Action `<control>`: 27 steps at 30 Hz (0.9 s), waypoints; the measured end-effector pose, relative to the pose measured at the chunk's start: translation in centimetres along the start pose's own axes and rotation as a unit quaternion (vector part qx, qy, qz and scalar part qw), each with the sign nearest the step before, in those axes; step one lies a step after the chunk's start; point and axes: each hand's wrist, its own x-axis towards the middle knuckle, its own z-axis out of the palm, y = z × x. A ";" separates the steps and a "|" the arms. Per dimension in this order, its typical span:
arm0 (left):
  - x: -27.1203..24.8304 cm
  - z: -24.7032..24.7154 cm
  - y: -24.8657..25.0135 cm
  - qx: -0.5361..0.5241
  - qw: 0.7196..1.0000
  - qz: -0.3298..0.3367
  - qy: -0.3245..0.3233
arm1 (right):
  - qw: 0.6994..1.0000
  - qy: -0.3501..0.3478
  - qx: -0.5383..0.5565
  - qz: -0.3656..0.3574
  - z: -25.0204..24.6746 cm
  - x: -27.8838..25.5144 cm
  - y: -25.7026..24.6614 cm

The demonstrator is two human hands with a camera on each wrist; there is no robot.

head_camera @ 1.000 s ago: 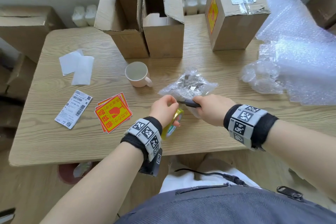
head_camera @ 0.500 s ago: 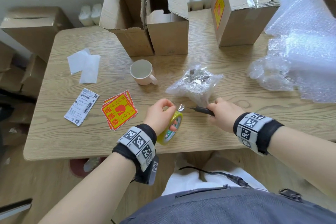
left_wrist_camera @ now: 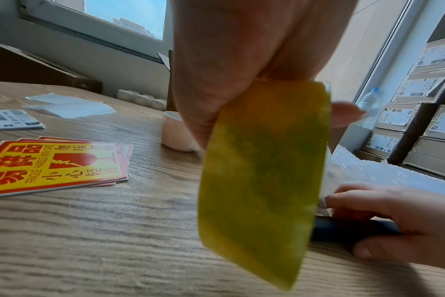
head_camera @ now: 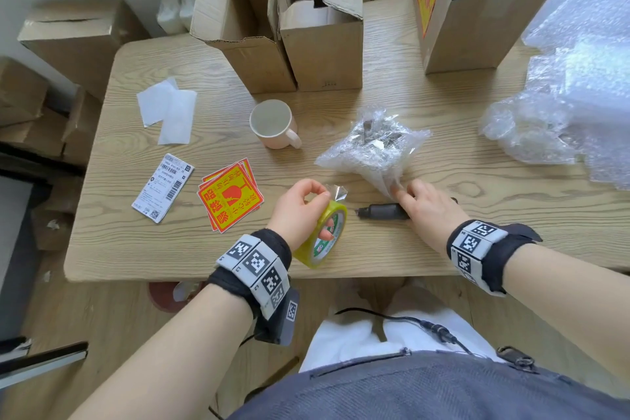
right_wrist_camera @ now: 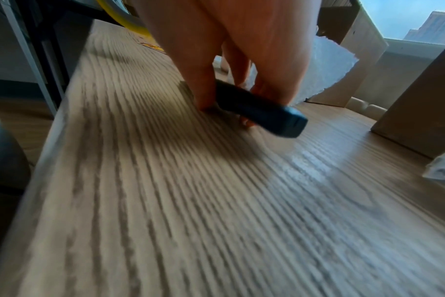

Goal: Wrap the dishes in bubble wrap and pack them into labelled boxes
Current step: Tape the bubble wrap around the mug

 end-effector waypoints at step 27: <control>1.9 1.0 -0.1 -0.040 0.997 0.053 -0.039 | 0.725 0.062 0.677 0.112 -6.6 1.9 -6.1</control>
